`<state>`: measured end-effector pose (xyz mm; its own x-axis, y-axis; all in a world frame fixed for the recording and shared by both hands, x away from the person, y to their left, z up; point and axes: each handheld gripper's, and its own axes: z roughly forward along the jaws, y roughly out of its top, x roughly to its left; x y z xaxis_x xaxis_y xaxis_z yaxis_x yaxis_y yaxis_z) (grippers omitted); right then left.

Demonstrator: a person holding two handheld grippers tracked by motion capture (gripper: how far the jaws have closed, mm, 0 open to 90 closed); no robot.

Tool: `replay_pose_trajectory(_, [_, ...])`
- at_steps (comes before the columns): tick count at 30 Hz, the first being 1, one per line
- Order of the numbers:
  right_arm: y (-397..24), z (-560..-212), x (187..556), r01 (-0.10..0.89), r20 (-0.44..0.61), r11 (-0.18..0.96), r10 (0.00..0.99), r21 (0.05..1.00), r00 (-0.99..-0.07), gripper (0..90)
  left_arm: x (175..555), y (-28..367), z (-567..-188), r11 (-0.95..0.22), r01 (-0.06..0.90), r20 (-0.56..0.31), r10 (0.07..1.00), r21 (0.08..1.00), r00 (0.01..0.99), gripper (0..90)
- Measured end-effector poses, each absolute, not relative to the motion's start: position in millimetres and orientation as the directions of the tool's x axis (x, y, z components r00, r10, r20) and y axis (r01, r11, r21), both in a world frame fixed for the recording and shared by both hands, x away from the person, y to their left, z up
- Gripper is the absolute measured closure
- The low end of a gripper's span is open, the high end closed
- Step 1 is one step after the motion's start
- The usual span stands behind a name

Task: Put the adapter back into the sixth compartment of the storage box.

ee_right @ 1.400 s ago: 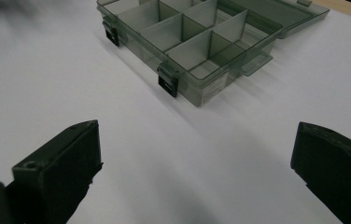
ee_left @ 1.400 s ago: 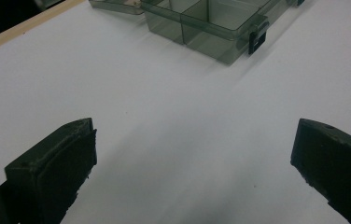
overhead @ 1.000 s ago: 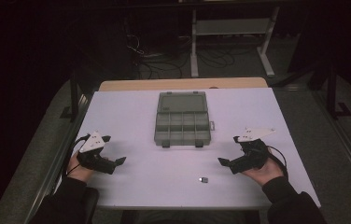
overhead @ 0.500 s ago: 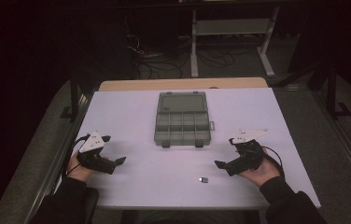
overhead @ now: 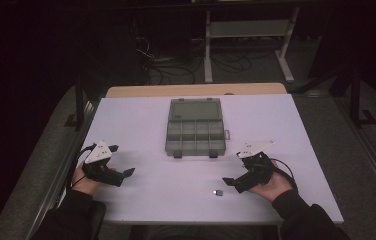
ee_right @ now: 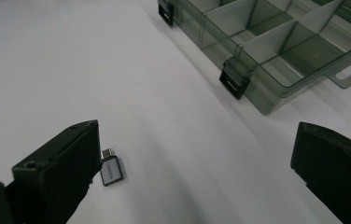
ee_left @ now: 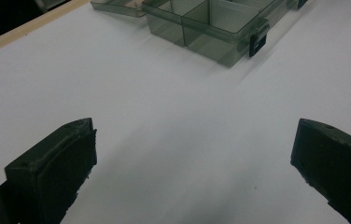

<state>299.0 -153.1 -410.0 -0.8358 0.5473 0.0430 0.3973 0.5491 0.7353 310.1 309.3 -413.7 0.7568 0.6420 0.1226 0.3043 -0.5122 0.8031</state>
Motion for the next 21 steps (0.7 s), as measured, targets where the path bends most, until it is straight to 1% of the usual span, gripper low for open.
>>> replay_pose_trajectory(20, [-133,-418,295,0.375,0.048,0.622,0.477,0.688,-0.878,1.1,310,309,-414,-0.511,0.305,0.122,0.643,0.804,0.757,0.0])
replay_pose_trajectory(21, [-127,-420,294,0.368,0.047,0.639,0.461,0.675,-0.886,1.1,310,309,-414,-0.512,0.305,0.122,0.642,0.803,0.757,0.0])
